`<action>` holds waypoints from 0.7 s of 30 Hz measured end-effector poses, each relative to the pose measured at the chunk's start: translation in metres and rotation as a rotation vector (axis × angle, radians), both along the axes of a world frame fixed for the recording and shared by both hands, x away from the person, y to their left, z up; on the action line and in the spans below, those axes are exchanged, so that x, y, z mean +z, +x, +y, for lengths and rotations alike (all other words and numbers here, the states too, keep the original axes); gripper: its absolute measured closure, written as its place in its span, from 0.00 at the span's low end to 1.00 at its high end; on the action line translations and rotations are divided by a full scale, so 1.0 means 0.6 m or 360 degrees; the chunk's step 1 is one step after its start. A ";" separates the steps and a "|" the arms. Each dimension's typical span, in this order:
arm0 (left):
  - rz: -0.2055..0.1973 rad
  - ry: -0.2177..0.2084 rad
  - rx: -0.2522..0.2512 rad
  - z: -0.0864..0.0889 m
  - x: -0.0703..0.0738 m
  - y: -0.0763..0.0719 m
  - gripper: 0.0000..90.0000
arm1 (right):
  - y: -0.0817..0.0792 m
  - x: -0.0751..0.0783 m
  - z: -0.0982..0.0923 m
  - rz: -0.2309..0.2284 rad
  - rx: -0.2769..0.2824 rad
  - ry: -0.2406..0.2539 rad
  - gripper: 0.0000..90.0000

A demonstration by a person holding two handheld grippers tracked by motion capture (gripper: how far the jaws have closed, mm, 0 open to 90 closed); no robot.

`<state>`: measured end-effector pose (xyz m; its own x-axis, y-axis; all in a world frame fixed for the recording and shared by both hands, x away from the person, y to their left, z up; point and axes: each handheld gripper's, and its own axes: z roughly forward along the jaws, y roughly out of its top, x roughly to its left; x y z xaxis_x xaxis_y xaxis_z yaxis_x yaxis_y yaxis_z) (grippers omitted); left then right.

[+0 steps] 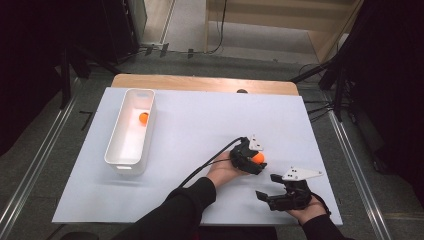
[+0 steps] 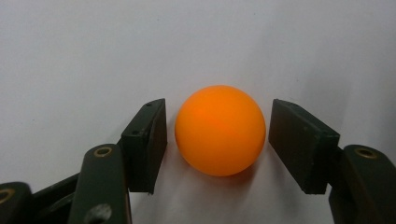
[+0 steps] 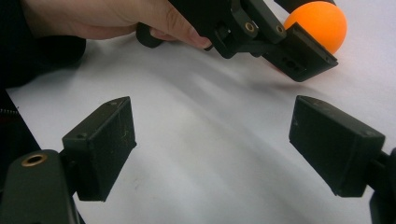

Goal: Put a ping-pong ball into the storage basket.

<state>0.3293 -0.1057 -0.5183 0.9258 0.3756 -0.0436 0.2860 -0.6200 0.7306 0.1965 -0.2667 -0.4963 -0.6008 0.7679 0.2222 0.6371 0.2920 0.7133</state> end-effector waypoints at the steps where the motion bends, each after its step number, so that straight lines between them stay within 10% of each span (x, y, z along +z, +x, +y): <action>1: 0.0000 0.0006 0.0005 -0.001 0.000 0.000 0.44 | 0.000 0.000 0.000 0.0000 -0.0001 -0.0001 0.14; 21: -0.0008 0.0024 0.0018 0.000 0.000 0.001 0.55 | 0.000 0.000 0.000 -0.0007 0.0005 0.0001 0.14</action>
<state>0.3301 -0.1055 -0.5180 0.9216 0.3866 -0.0334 0.2895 -0.6277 0.7226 0.1964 -0.2667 -0.4961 -0.6042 0.7659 0.2199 0.6331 0.2937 0.7162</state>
